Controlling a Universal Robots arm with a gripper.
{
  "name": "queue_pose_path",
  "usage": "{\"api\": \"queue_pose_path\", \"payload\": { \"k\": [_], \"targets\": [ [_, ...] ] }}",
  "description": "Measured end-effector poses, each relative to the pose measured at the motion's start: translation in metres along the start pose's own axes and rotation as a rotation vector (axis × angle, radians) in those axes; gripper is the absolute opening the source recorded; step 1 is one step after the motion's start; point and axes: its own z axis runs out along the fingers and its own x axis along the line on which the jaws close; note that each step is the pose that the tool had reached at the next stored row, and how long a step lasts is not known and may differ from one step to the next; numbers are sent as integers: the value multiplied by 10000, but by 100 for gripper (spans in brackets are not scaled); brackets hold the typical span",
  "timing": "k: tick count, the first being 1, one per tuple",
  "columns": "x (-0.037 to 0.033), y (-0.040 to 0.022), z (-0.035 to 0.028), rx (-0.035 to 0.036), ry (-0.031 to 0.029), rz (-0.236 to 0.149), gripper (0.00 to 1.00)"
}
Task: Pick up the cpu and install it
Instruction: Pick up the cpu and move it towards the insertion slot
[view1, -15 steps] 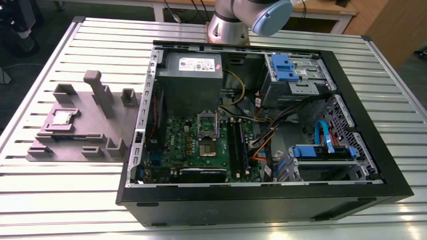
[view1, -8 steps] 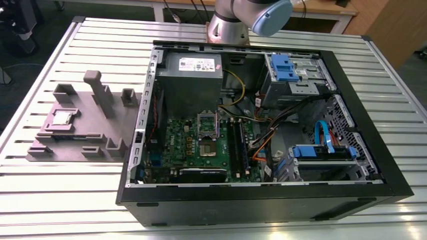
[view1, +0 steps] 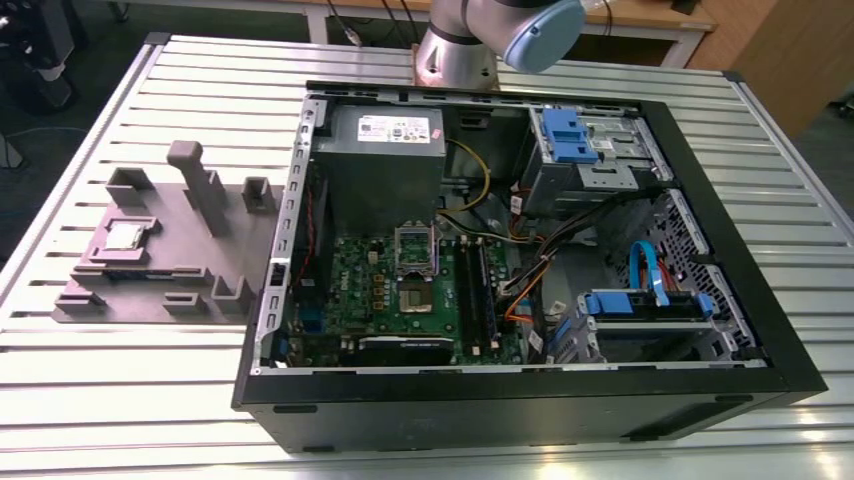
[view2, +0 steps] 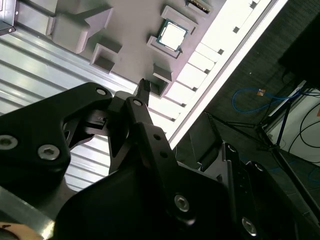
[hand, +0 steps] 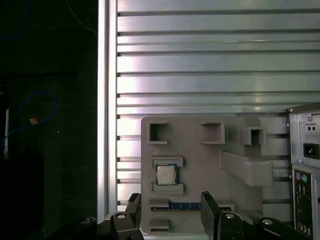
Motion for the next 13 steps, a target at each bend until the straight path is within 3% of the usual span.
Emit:
{"api": "queue_pose_path", "payload": {
  "k": [13],
  "targets": [
    [0,-1,14,-26,-1,-1,59]
  ]
}}
